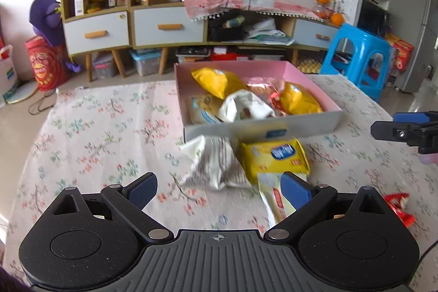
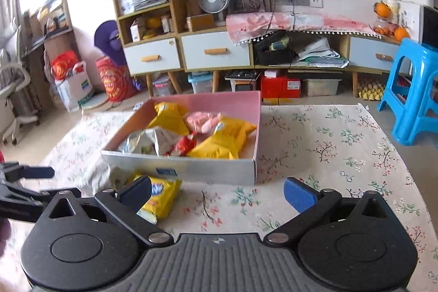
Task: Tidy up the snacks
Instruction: 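Withdraw both open tools from the box back over the snack pile, then grasp silver foil packet with left tool while right tool grasps red crinkled wrapper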
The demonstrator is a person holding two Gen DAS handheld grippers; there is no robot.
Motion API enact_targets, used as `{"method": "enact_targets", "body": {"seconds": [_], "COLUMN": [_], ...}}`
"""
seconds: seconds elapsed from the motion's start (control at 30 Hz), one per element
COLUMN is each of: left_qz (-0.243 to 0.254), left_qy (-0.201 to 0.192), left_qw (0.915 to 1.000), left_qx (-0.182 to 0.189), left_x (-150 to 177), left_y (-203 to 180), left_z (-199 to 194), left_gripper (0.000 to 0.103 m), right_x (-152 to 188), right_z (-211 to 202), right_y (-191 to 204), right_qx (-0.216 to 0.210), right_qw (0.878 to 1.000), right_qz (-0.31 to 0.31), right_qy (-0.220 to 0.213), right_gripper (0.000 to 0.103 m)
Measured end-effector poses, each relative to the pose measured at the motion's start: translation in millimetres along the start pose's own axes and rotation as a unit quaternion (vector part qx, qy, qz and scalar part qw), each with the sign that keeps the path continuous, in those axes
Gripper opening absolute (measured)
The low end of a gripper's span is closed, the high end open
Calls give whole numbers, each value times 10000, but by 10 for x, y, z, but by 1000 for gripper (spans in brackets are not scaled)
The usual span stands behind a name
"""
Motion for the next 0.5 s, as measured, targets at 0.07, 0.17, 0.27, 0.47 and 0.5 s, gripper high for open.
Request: {"method": "enact_targets", "body": {"seconds": [0.07,0.17,0.27,0.47,0.5], "left_qz": [29,140,371,574,521], "left_qy": [51,139,235,327,347], "left_qw": [9999,9995,9983,9947,9942], "left_qx": [95,245,394,786,870], "left_x": [69,196,347,631,662], "left_y": [-31,-108,-195,-231,-219], "left_z": [-24,-57,-86,-159,-170], "left_gripper": [98,98,98,98,98], "right_x": [49,169,297,579,620], "right_z": [-31,-85,-132,-235,-248], "right_y": [-7,-18,-10,13,17], "right_qx": [-47,-148,-238,-608,-664], "right_qw": [9999,9995,9980,9917,9909], "right_qz": [-126,-289,-580,-1116,-1150], "right_qy": [2,41,65,177,220], "right_gripper": [93,93,93,93,93]}}
Point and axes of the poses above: each gripper's, at about its wrist camera, not at the fingertips, and z roughly the way its jaws point, y to its left, x to its underside, the point moved 6 cm from there along z, roughly the way its jaws point, and after that the axes turned 15 degrees about x, right-handed, at the moved point
